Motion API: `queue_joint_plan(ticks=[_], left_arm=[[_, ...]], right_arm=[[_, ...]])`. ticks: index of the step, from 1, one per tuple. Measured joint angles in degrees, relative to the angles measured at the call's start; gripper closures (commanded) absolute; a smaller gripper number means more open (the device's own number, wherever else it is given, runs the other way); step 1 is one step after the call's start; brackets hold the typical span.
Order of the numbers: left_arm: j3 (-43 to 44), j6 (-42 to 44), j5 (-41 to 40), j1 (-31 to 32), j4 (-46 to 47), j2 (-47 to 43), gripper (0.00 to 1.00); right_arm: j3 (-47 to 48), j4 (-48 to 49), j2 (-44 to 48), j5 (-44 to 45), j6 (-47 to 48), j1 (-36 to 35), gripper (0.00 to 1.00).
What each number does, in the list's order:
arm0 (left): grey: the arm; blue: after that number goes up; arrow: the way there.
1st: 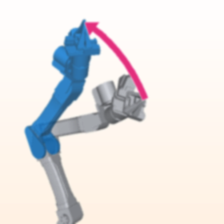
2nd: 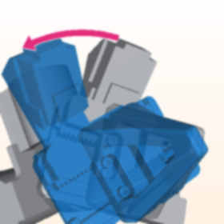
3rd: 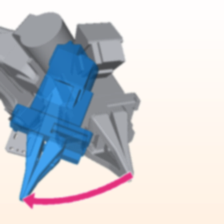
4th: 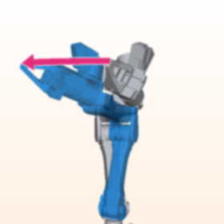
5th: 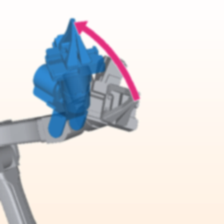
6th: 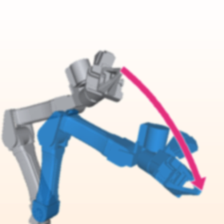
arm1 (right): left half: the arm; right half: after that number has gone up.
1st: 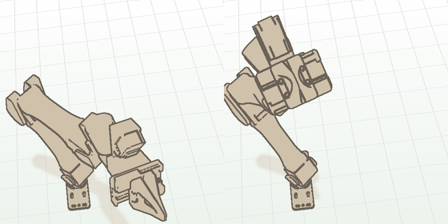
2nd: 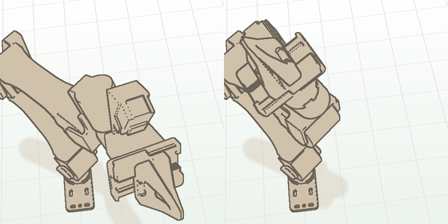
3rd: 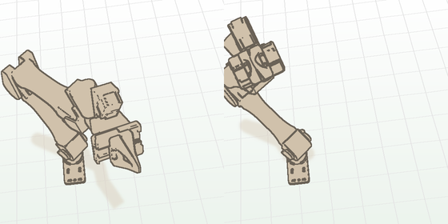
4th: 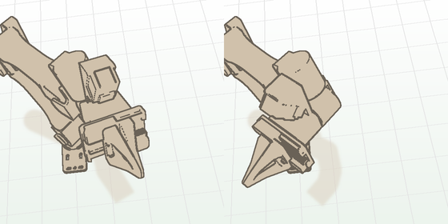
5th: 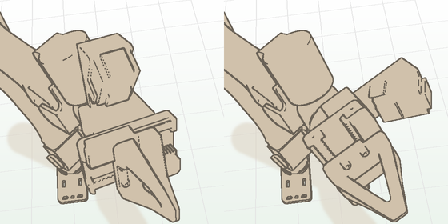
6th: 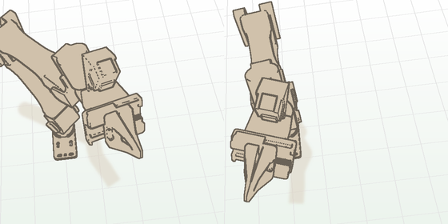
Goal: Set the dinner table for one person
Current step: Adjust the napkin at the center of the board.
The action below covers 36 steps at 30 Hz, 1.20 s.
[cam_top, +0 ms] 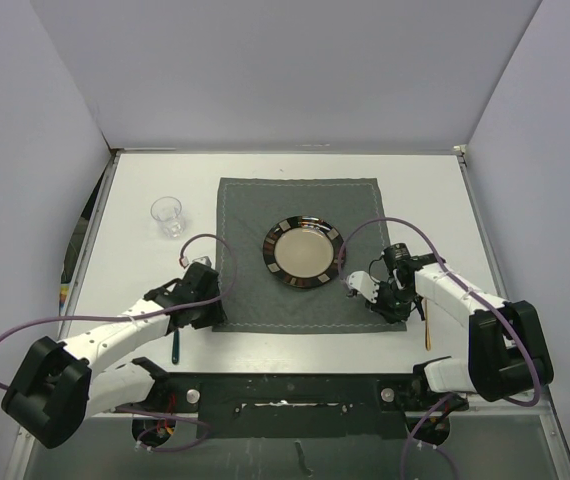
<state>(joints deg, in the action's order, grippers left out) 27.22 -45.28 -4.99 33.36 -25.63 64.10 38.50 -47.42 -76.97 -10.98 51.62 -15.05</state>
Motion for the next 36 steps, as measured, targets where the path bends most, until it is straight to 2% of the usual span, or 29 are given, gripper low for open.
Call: queue_joint_plan(ticks=[25,28,29,30,36], left_arm=[[0.2,-4.04,-1.99,3.63,-4.81,-1.86,0.69],[0.2,-4.59,-2.14,3.89,-5.38,-2.29,0.61],[0.2,-4.79,-2.25,4.0,-5.46,-2.38,0.21],[0.2,-5.09,-2.29,4.11,-5.51,-2.47,0.05],[1.27,-6.01,-2.78,4.68,-5.49,-4.17,0.02]], right_arm=[[-1.05,0.5,1.51,-1.25,-1.46,0.0,1.0],[-1.05,0.11,1.51,-1.68,-1.18,0.0,1.0],[-1.05,-0.13,1.51,-1.81,-1.05,0.0,1.0],[-1.03,-0.48,1.51,-1.97,-0.98,0.0,1.0],[-0.44,-4.39,2.23,-2.32,0.57,0.0,1.0]])
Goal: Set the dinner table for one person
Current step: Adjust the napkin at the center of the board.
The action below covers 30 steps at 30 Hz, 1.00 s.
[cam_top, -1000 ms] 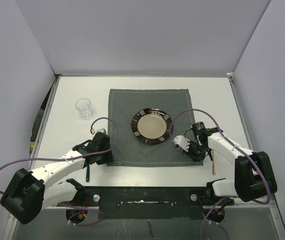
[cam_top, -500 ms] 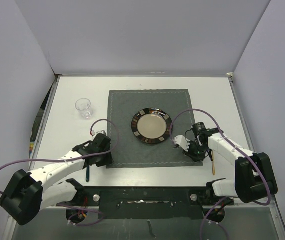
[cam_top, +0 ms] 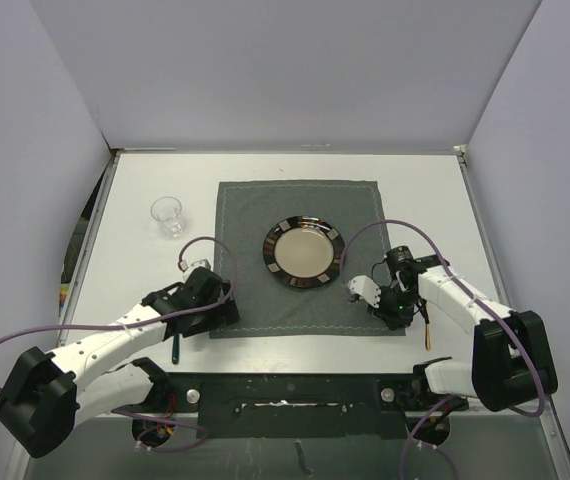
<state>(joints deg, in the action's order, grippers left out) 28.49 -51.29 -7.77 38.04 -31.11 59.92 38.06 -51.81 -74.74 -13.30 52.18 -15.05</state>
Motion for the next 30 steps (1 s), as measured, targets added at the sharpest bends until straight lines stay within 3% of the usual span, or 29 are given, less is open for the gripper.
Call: queue_joint_plan(ticks=[17,21,30], left_arm=[[2.14,1.36,-1.97,0.55,-2.93,-0.33,0.02],[7.34,3.91,-3.91,0.55,-5.46,-1.92,0.02],[27.61,12.28,-8.5,0.5,-10.01,-2.64,0.02]], right_arm=[[3.56,-6.43,3.06,1.64,4.33,0.87,1.0],[6.03,-6.4,1.7,0.83,3.74,0.87,1.0],[8.26,-2.99,-5.01,-1.31,2.64,0.85,1.0]])
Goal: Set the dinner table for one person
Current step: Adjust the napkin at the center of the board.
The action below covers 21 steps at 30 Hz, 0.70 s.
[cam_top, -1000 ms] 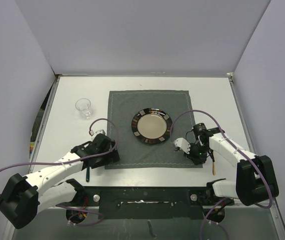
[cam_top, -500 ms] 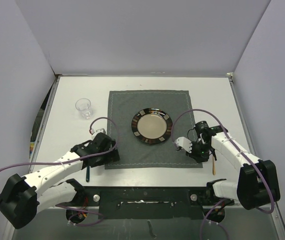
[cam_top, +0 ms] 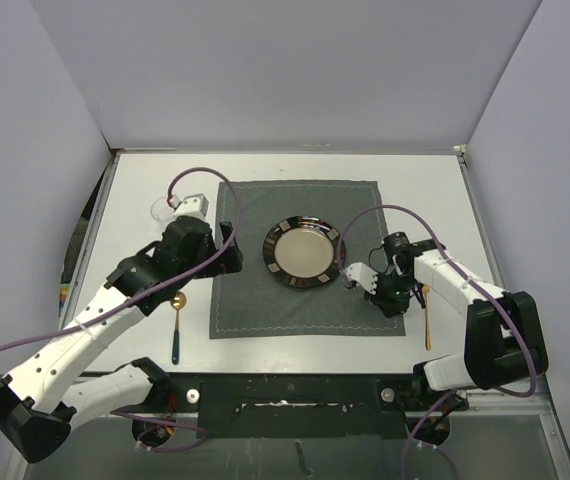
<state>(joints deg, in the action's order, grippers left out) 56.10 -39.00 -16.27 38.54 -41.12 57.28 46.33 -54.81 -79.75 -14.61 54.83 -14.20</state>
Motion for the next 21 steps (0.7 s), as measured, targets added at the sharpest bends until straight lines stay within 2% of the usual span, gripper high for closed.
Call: queue_joint_plan(ticks=[5,21], left_arm=[[6.73,4.15,-1.6,-0.35,-0.92,2.08,0.02],[7.89,8.28,-2.01,-2.8,-5.05,2.89,0.02]], right_arm=[[-1.84,1.03,-0.68,-0.2,0.0,0.0,1.0],[-5.14,2.19,-0.66,0.04,0.52,0.02,1.0]])
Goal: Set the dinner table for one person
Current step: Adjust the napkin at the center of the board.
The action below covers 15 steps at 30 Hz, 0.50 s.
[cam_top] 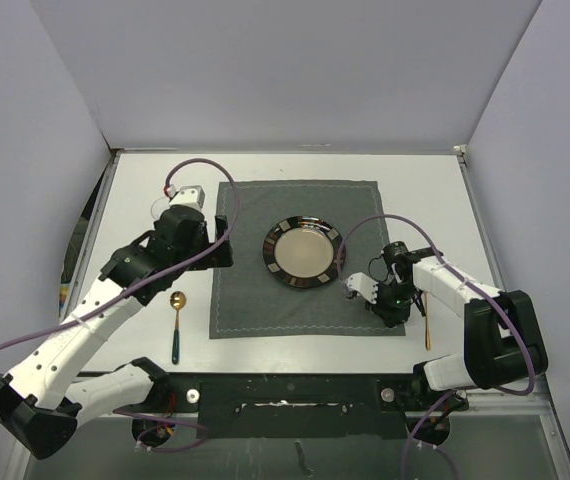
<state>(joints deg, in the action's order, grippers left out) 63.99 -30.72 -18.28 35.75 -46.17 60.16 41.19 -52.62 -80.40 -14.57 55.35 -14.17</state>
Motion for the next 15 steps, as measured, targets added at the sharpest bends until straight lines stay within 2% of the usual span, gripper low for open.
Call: queue_joint_plan(ticks=[15], left_arm=[[2.6,2.45,1.22,-3.8,-1.18,-0.92,0.02]], right_arm=[[1.62,-1.68,-0.09,0.83,2.75,1.4,1.0]])
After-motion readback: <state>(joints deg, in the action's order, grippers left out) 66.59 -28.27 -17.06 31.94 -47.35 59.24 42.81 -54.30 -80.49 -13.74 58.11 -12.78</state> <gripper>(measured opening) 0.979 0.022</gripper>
